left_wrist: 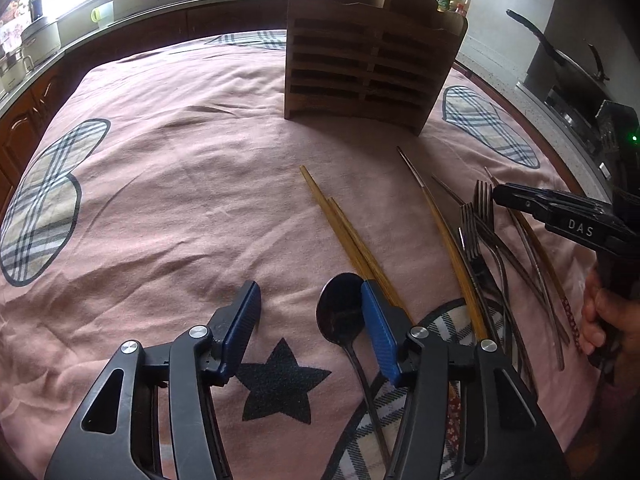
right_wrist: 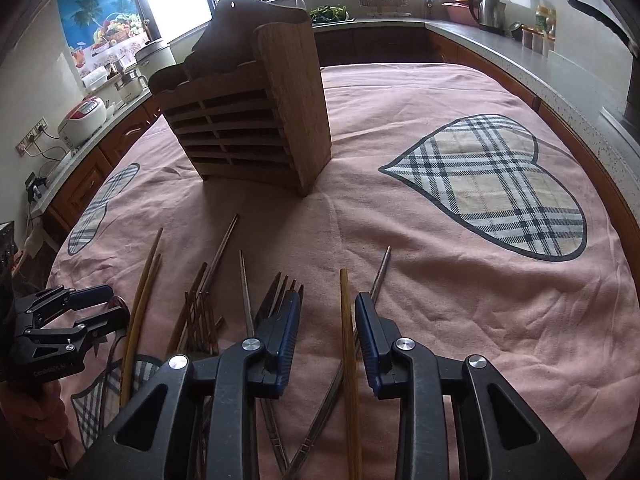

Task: Organize utensils
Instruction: 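Lower the right tool to the pile and close on a wooden chopstick, then lift the wooden chopstick with the right tool over the wooden holder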

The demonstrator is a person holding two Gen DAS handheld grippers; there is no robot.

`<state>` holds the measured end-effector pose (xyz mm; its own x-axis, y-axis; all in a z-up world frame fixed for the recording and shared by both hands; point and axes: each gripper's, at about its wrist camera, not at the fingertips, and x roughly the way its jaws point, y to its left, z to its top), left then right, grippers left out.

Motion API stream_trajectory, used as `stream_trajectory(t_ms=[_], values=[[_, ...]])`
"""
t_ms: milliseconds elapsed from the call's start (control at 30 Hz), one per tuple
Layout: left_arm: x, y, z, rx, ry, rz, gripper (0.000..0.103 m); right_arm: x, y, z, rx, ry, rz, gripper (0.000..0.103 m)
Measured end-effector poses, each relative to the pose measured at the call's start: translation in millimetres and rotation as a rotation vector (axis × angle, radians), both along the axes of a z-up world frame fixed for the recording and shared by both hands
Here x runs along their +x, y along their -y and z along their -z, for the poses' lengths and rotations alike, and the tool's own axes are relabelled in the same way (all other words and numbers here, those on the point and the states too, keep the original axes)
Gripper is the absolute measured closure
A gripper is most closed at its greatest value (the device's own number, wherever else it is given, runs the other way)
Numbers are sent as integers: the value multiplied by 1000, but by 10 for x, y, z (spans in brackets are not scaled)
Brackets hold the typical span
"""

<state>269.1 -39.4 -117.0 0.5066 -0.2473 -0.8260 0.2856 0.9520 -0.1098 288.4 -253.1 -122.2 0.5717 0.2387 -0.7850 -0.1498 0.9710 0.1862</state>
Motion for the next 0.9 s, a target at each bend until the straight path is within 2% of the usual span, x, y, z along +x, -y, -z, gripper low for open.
stream_trajectory(t_ms=[67, 100, 133, 167, 267, 500, 900], values=[[0, 11, -5, -17, -3, 22, 65, 28, -13, 13, -23, -8, -4, 85], [2, 15, -9, -31, -6, 34, 71, 37, -16, 22, -29, -13, -6, 93], [6, 26, -12, -51, -13, 50, 85, 44, -15, 26, -24, -18, -9, 97], [5, 28, -18, -67, -19, 61, 90, 38, -12, 21, -19, -17, -10, 98], [-18, 28, -55, -75, -6, 74, 97, -6, -13, -36, -10, 1, -11, 98], [-164, -63, -236, -107, 31, 80, 100, -159, 27, -303, 44, 58, 0, 98], [-480, -397, -752, -160, 175, 5, 100, -453, 27, -833, 102, 173, 9, 98]])
